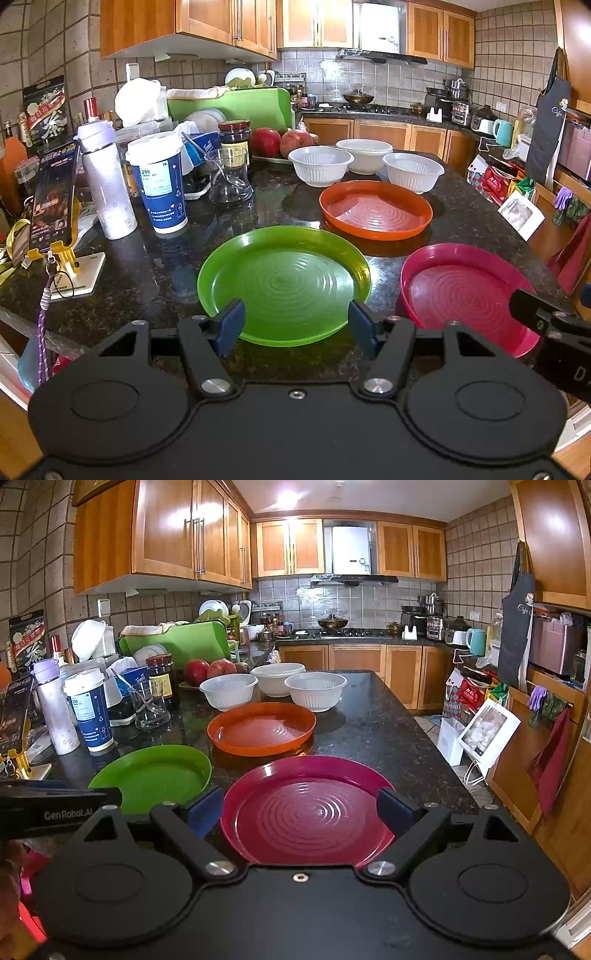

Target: Organize plates and bowls

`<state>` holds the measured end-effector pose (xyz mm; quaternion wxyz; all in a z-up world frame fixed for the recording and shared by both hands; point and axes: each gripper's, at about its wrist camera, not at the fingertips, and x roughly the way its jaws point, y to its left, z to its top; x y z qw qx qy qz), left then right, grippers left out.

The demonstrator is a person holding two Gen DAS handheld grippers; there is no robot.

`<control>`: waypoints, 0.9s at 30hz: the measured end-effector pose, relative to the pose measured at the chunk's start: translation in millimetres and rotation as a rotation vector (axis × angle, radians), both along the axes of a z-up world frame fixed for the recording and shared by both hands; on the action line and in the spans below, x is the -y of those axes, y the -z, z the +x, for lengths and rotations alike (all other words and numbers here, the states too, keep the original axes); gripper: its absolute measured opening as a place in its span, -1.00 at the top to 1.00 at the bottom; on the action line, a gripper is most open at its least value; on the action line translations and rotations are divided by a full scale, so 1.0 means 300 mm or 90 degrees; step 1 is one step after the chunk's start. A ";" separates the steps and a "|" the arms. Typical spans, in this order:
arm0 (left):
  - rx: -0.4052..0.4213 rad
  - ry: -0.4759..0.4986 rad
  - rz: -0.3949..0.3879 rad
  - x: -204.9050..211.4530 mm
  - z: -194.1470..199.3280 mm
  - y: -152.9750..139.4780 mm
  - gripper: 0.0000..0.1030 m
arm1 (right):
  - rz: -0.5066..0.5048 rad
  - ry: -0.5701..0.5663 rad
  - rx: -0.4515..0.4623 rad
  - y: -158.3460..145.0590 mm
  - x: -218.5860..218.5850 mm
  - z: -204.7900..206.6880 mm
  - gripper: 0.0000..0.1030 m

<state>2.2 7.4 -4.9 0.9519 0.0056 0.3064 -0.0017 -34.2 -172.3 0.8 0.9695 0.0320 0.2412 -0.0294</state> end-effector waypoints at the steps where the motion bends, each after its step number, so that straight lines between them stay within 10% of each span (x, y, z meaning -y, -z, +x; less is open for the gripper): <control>1: 0.000 0.000 0.000 0.000 0.000 0.000 -0.26 | 0.000 0.000 0.000 0.000 0.000 0.000 -0.83; 27: 0.001 -0.004 -0.001 -0.008 -0.005 -0.002 -0.26 | -0.007 -0.008 0.005 -0.007 -0.007 -0.012 -0.83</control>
